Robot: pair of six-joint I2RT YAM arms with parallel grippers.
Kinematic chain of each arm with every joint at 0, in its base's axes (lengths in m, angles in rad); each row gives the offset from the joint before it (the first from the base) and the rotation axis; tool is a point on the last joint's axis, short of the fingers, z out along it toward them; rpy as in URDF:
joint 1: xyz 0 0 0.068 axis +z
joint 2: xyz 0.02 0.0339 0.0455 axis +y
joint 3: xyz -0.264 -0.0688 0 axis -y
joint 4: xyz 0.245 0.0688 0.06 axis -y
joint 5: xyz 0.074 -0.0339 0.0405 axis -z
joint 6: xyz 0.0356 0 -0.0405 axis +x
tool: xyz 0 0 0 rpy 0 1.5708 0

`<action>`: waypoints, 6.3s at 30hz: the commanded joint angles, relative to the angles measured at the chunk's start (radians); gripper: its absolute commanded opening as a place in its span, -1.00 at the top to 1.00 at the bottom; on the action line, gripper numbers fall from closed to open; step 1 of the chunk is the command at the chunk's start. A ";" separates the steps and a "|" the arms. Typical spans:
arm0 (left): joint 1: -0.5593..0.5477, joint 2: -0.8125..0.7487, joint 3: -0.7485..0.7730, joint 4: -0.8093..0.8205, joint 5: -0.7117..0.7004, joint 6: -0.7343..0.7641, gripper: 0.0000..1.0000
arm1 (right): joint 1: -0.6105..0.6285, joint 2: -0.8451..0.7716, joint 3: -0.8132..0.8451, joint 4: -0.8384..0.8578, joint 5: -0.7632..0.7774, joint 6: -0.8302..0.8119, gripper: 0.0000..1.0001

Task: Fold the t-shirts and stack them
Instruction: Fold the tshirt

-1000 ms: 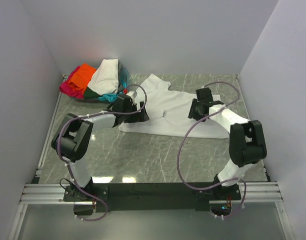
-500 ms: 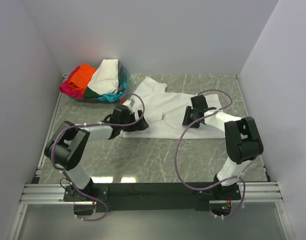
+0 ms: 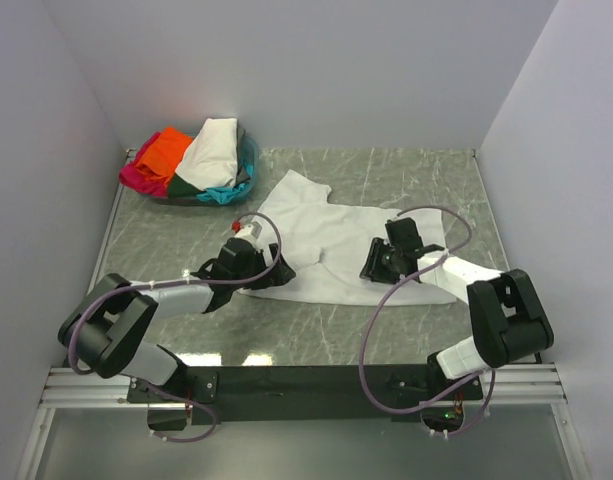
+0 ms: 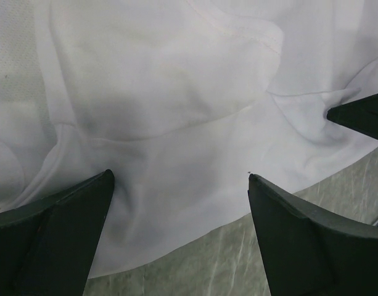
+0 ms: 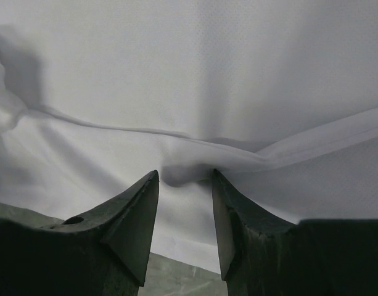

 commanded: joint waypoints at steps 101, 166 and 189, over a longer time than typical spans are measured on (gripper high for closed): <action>0.157 0.948 1.524 -0.547 -0.221 0.363 0.99 | -0.414 0.071 0.343 -0.081 0.166 -0.122 -0.10; 0.157 0.877 1.482 -0.538 -0.117 0.395 0.99 | -0.511 0.619 0.846 -0.277 0.240 -0.155 0.47; 0.165 0.586 1.113 -0.362 -0.109 0.321 0.99 | -0.511 0.214 0.524 -0.136 0.145 -0.147 1.00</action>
